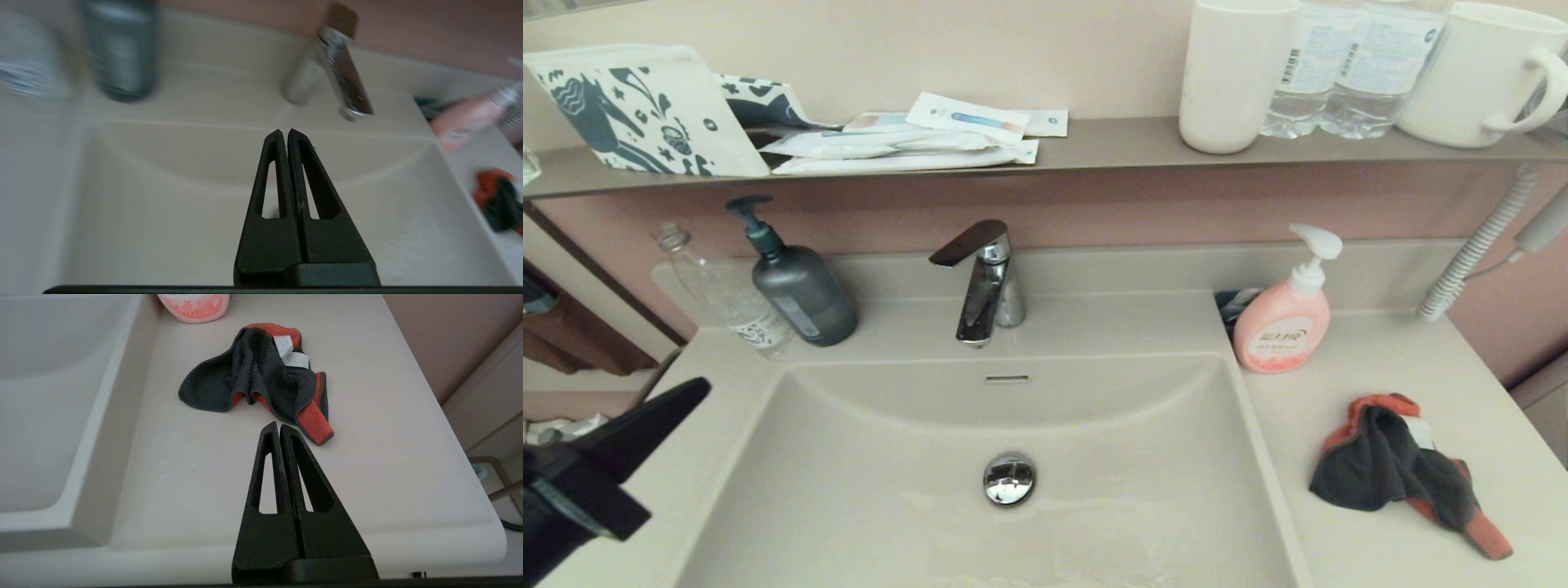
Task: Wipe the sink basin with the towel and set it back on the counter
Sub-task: Turn on the faucet
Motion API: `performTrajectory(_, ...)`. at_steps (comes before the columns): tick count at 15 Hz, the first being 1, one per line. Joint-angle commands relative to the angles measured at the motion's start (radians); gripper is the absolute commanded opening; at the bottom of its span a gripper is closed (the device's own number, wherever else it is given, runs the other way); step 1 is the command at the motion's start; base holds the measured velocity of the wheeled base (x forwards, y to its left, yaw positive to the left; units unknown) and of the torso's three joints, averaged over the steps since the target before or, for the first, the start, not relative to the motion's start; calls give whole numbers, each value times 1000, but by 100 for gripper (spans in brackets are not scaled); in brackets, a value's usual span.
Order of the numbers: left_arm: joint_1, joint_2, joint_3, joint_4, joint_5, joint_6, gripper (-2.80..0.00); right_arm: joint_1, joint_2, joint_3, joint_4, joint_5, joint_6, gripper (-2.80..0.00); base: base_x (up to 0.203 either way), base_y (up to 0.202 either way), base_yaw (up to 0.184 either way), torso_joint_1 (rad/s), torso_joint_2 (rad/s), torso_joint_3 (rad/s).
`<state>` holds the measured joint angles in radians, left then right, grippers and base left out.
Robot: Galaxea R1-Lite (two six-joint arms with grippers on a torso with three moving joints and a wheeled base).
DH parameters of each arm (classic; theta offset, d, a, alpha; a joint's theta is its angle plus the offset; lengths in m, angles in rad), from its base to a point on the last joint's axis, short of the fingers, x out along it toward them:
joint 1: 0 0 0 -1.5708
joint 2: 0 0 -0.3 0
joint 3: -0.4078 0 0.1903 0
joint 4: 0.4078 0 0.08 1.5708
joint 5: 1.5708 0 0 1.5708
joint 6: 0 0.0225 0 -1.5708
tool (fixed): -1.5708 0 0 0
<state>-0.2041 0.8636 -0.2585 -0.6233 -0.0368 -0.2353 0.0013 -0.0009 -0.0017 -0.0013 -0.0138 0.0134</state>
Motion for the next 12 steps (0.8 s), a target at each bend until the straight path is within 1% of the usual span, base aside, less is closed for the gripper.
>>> performTrajectory(1,-78,167,-20,-39,5,-16,-280,0,1,0,0,0,0,-280,0,0,0,0,0,0)
performTrajectory(2,-122,222,-36,-83,24,-23,-280,0,1,0,0,0,0,-280,0,0,0,0,0,0)
performTrajectory(3,-174,274,-49,-126,62,-27,-280,0,1,0,0,0,0,-280,0,0,0,0,0,0)
performTrajectory(5,-258,395,-61,-232,159,-28,-280,0,1,0,0,0,0,-280,0,0,0,0,0,0)
performTrajectory(6,-293,474,-63,-319,208,-19,-280,0,1,0,0,0,0,-280,0,0,0,0,0,0)
performTrajectory(9,-371,674,-68,-582,329,49,-280,0,1,0,0,0,0,-280,0,0,0,0,0,0)
performTrajectory(11,-407,783,-86,-711,393,75,-280,-1,1,0,0,0,0,-280,0,0,0,0,0,0)
performTrajectory(12,-415,822,-114,-755,416,103,-280,0,1,0,0,0,0,-280,0,0,0,0,0,0)
